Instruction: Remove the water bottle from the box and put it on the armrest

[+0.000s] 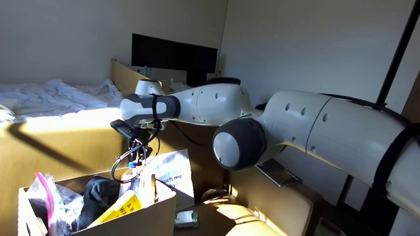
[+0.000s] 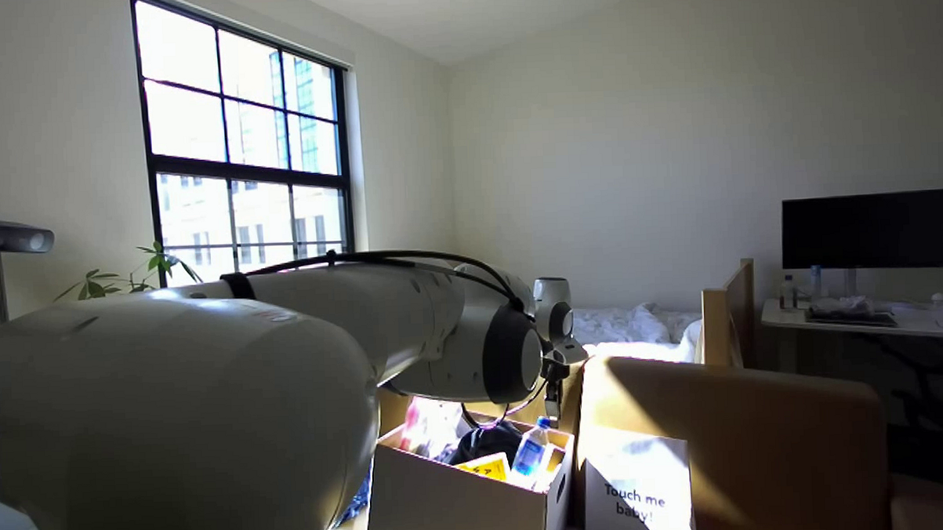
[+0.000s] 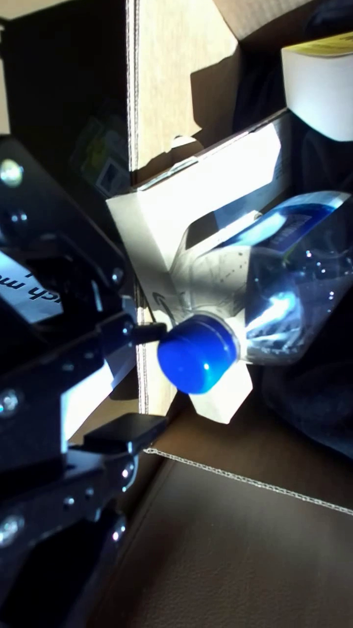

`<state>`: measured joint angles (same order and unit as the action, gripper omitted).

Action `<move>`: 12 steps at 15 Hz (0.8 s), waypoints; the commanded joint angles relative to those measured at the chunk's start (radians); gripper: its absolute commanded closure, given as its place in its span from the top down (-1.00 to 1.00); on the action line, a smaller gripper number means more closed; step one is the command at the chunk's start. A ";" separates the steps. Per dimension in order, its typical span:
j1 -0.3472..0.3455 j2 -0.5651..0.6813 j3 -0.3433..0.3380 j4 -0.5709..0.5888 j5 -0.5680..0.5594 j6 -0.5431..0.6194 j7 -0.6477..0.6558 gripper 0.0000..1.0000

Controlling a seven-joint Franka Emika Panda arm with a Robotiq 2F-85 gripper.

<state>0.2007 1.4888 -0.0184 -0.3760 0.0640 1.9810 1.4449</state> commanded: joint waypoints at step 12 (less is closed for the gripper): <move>-0.003 0.001 0.100 -0.040 0.048 0.056 -0.376 1.00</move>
<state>0.2113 1.4898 0.0299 -0.3914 0.0740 2.0191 1.1734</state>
